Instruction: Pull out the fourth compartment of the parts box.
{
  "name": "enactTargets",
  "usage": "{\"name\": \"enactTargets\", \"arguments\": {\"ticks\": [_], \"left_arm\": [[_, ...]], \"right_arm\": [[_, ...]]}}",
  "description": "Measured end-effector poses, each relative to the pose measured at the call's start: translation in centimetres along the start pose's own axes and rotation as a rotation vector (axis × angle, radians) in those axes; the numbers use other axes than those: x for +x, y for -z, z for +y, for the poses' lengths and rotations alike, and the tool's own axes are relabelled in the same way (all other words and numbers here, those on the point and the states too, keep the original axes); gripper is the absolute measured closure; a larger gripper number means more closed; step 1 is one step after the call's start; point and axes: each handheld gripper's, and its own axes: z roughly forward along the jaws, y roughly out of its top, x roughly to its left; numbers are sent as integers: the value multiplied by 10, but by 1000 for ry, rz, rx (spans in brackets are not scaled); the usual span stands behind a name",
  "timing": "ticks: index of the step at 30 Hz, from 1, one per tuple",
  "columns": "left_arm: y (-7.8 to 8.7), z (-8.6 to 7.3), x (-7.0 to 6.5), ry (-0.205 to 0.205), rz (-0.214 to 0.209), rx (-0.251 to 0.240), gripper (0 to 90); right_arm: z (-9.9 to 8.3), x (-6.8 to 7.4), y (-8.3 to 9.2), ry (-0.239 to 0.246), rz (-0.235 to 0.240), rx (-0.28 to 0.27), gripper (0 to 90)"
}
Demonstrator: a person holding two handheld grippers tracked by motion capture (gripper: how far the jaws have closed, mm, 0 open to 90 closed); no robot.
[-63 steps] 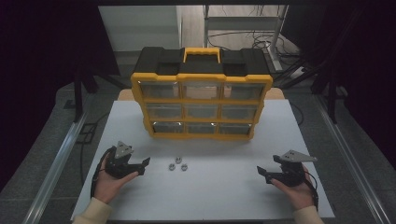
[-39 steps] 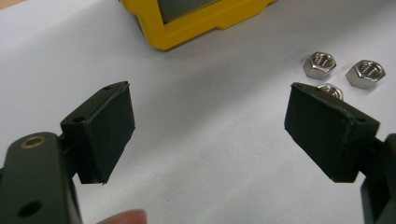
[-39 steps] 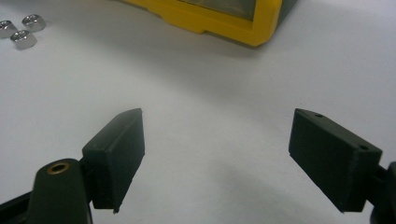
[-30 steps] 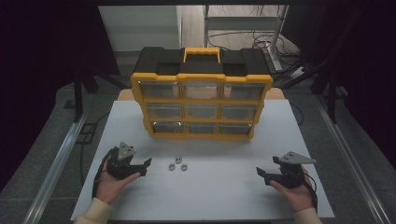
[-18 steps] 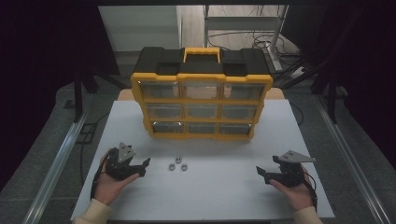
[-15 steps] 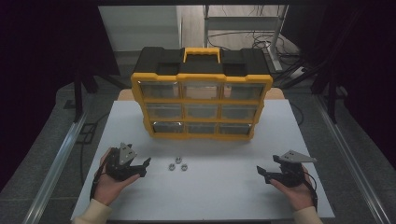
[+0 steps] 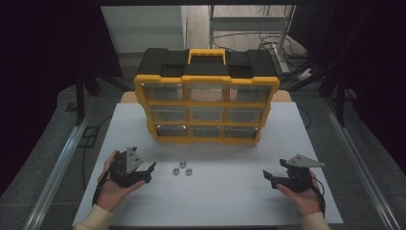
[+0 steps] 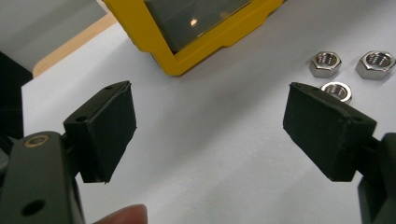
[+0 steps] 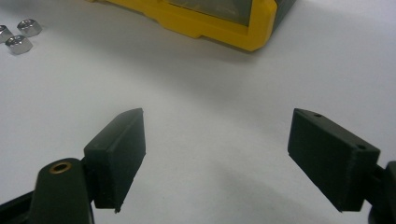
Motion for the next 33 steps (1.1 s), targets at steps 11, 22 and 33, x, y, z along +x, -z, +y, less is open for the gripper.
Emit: {"name": "enactTargets", "arguments": {"ticks": [11,22,33], "left_arm": [[0,0,-5,-46,46,3,182],[4,1,-15,-138,107,-12,181],[4,4,-22,-223,160,-43,189]], "right_arm": [[1,0,-2,8,6,5,195],[3,1,-5,19,10,9,193],[4,2,-8,22,13,12,192]]}}
